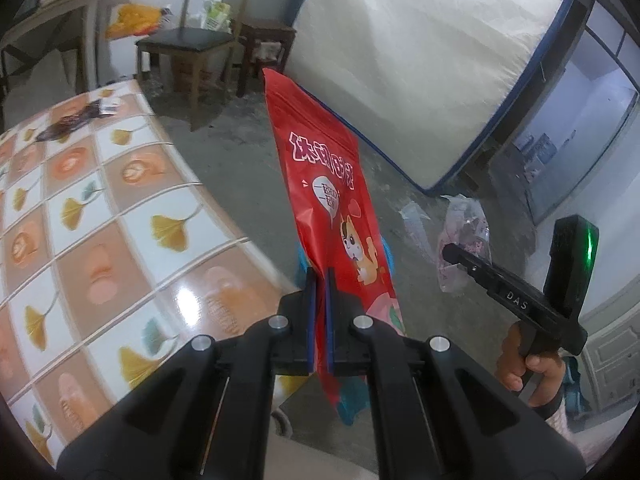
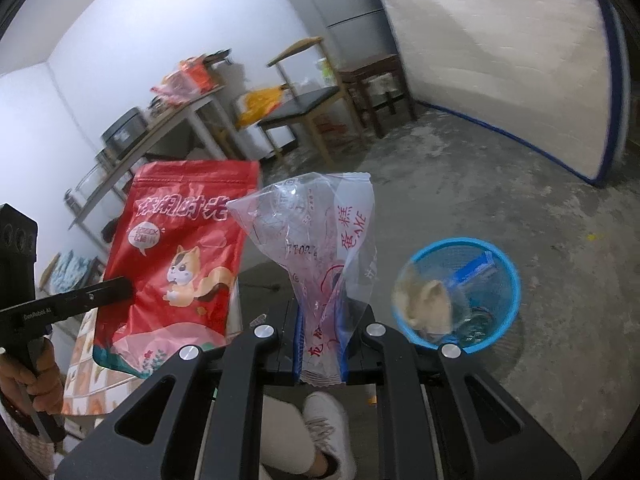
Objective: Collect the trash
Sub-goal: 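Carry the red snack bag and clear bag over the blue wastebasket with both tools, then open the left tool to drop the red snack bag into the wastebasket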
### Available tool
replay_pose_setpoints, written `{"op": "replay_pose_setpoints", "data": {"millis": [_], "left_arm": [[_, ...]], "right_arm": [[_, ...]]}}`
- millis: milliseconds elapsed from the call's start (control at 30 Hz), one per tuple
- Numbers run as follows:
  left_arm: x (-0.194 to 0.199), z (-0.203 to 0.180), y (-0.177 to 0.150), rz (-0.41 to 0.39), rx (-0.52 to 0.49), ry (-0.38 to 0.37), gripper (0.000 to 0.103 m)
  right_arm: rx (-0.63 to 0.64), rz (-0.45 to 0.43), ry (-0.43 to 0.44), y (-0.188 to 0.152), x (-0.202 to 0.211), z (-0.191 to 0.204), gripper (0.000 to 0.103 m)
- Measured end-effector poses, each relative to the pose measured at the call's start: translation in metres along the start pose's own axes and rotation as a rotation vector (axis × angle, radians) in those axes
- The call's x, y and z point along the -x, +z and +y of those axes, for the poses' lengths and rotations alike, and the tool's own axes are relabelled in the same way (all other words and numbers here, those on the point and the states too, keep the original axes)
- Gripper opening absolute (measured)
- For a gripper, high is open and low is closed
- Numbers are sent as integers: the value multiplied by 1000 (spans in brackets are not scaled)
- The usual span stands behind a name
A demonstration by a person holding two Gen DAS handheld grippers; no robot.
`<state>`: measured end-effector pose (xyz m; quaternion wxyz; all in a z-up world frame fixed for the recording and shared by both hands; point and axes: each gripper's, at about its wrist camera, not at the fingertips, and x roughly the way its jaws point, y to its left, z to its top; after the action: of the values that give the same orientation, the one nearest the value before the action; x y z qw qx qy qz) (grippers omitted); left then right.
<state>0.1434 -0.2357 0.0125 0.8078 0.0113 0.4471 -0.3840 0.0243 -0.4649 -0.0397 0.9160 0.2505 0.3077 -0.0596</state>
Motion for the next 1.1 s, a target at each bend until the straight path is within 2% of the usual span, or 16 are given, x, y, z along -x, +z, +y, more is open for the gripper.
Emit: {"op": "replay_pose_setpoints", "data": {"millis": [167, 333, 533, 633, 733, 767, 833, 867, 933, 1000, 1100], "left_arm": [[-41, -10, 25, 65, 15, -43, 2], [-103, -23, 46, 167, 43, -84, 2], [-196, -28, 58, 322, 129, -100, 2], [-231, -33, 63, 349, 150, -103, 2], [-284, -34, 64, 430, 209, -162, 4], [-296, -32, 61, 455, 221, -153, 8], [-325, -26, 52, 499, 243, -96, 28], [-339, -21, 45, 525, 254, -40, 43], [-351, -8, 35, 550, 308, 11, 44], [-350, 0, 32, 550, 359, -10, 44], [-333, 1, 34, 528, 331, -10, 44]], "right_arm": [[-58, -54, -123, 5, 21, -52, 13], [-119, -46, -234, 1, 22, -103, 13], [-180, 4, -258, -7, -4, -138, 13], [-198, 21, -252, -10, -19, -145, 13], [-212, 35, -250, -12, -31, -150, 13], [-215, 37, -249, -15, -29, -151, 13], [-225, 48, -247, -16, -35, -154, 13], [-230, 54, -247, -16, -38, -156, 13], [-239, 70, -247, -19, -43, -163, 13], [-242, 84, -246, -20, -49, -165, 13], [-246, 113, -246, -23, -60, -169, 13]]}}
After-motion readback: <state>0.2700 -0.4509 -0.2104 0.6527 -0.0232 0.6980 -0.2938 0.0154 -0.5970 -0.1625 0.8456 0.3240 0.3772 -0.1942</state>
